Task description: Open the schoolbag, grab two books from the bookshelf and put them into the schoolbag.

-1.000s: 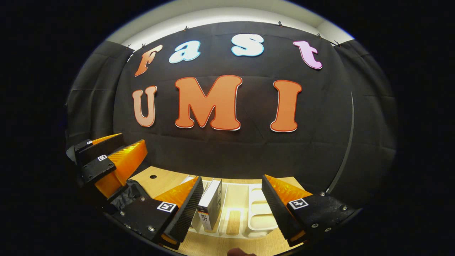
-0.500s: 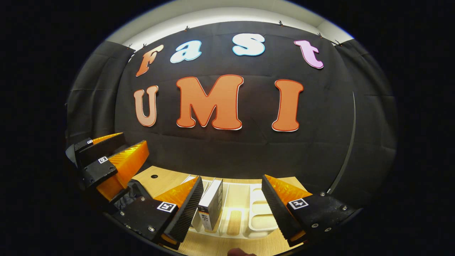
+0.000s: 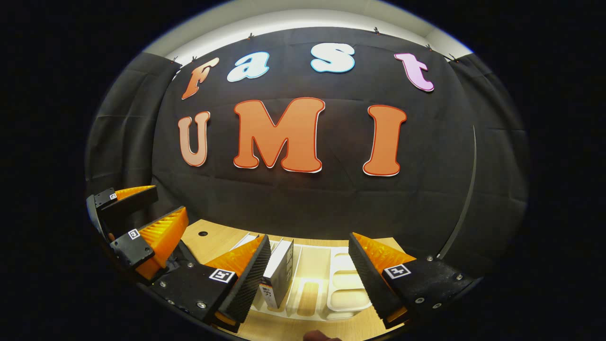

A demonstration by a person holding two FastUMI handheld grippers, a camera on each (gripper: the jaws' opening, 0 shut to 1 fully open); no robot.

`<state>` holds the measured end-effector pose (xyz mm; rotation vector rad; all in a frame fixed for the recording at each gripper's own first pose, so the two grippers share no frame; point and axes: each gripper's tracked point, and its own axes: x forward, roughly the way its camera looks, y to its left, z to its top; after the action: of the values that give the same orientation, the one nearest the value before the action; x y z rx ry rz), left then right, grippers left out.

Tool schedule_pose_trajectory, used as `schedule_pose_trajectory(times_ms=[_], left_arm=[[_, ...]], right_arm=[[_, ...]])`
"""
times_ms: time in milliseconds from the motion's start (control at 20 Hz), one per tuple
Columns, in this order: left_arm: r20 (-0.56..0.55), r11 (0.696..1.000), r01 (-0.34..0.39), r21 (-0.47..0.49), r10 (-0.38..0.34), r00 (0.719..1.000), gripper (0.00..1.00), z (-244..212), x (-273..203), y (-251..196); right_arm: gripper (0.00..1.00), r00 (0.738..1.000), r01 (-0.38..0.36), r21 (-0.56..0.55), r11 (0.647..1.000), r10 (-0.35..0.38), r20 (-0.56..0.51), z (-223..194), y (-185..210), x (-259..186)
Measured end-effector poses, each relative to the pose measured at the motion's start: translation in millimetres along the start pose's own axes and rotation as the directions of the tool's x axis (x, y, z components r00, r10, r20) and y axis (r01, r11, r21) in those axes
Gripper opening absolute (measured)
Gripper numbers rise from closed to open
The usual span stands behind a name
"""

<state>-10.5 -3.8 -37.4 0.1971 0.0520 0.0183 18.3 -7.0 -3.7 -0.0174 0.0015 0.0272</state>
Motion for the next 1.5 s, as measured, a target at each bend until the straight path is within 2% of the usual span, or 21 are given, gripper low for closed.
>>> schedule_pose_trajectory(times_ms=[400, 650, 1100, 1500], left_arm=[[-0.152, 0.983, -0.007, 0.182, 0.035, 0.988, 0.96, -76.2, -17.5, -7.9], [-0.230, 0.946, -0.020, 0.323, 0.099, 0.968, 0.98, -128.2, -35.7, -7.1], [-0.372, 0.844, 0.012, 0.537, 0.223, 0.901, 0.98, -230.7, -73.9, 6.0], [-0.504, 0.790, 0.100, 0.604, 0.282, 0.816, 0.98, -309.5, -99.3, 19.5]], right_arm=[[0.98, 0.999, -0.030, -0.007, 1.000, 0.030, 0.017, 2.4, -7.4, 17.8], [0.98, 0.997, -0.074, -0.036, 0.997, 0.075, 0.027, -0.6, -7.6, 26.1], [0.98, 0.988, -0.153, -0.039, 0.987, 0.153, 0.000, -20.2, -7.8, 35.0], [0.99, 0.986, -0.168, -0.039, 0.985, 0.168, 0.005, -19.7, -18.1, 34.9]])
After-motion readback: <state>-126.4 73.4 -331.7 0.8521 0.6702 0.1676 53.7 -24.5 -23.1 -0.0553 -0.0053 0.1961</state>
